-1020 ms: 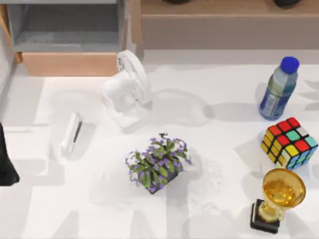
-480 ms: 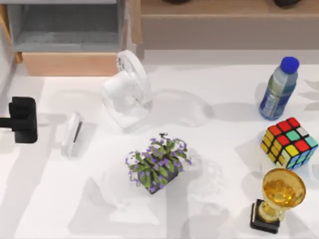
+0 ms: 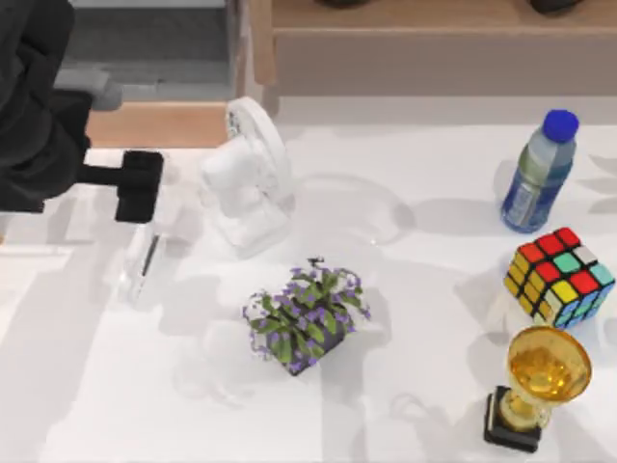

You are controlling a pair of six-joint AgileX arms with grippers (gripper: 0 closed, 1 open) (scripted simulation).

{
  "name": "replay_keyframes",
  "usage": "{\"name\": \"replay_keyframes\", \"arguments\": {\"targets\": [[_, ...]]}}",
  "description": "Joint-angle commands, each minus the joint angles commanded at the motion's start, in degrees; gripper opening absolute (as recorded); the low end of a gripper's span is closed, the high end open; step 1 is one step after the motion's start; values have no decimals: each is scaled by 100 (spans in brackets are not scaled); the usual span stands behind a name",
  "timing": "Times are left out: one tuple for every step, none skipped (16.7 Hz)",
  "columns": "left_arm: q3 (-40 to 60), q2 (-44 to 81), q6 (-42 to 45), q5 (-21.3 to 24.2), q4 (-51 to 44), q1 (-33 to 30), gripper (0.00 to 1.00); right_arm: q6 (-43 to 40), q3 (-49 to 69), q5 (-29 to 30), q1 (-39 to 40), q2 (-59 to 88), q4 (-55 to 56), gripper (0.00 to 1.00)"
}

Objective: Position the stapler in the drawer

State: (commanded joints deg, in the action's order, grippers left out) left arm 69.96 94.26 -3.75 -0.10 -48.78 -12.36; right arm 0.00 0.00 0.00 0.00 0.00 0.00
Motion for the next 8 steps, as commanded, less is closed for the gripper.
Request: {"name": "replay_keyframes", "arguments": {"targets": [[311, 439, -17, 0, -217, -55, 100, 0, 0, 0, 0, 0, 0, 100], [597, 845, -32, -1, -416, -106, 100, 0, 0, 0, 0, 0, 0, 100], [853, 1201, -46, -1, -596, -151, 100, 0, 0, 0, 0, 0, 0, 100], [1077, 1504, -58, -1, -753, -191, 100, 0, 0, 0, 0, 0, 0, 100], [1268, 1753, -68, -2, -885, -224, 100, 0, 0, 0, 0, 0, 0, 100], [1421, 1945, -76, -2, -991, -251, 100, 0, 0, 0, 0, 0, 0, 100], [1531, 2080, -82, -2, -1068, -271, 100, 0, 0, 0, 0, 0, 0, 100], [1596, 2158, -86, -2, -1113, -282, 100, 0, 0, 0, 0, 0, 0, 100]]}}
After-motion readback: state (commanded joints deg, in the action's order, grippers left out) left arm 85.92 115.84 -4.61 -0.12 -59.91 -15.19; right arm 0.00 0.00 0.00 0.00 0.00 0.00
